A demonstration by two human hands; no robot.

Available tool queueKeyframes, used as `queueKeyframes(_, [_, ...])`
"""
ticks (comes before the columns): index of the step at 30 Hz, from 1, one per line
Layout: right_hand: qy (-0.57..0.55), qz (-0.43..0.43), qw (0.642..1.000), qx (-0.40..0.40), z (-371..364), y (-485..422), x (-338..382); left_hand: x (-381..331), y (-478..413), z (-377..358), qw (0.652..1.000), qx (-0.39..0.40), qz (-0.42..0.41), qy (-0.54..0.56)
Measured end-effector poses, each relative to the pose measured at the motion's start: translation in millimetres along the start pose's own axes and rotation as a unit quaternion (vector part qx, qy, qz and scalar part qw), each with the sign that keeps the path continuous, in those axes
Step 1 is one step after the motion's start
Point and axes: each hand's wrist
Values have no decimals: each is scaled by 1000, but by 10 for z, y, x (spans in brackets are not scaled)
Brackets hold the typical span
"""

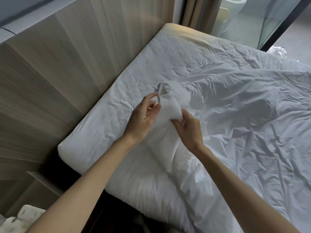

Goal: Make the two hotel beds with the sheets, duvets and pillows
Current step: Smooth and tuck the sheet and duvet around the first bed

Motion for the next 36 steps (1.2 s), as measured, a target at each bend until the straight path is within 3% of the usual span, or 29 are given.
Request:
queueKeyframes(5, [-99, -7, 995, -19, 400, -366, 302, 289, -18, 81, 990, 102, 39, -91])
queueKeyframes(9, [-176, -26, 984, -17, 616, -644, 442, 342, -137, -50, 996, 50, 42, -61])
queueKeyframes(12, [-221, -65, 973, 17, 675, -759, 445, 201, -332, -149, 996, 59, 72, 12])
queueKeyframes(15, [-245, -103, 964, -5, 640, -812, 358, 177, -492, -228, 992, 82, 91, -3])
queueKeyframes(20, [-182, -146, 966, -114, 511, -909, 136, 181, -445, -145, 989, 73, 94, -87])
queueKeyframes(26, [-87, -131, 981, -115, 162, -942, 217, 167, -264, 9, 987, -6, 107, -118])
queueKeyframes(30, [-52, -97, 988, -110, 28, -924, 474, -21, -128, 224, 987, -35, 56, -145])
queueKeyframes(36, [-19, -37, 998, -47, -136, -582, 971, -274, 115, 603, 995, -62, 40, -72])
Point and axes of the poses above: each hand's wrist, its own y-axis away from the middle knuckle, its own z-axis out of the back of the hand, x = y × z, and after that the axes turned 13 degrees about -y, right-handed
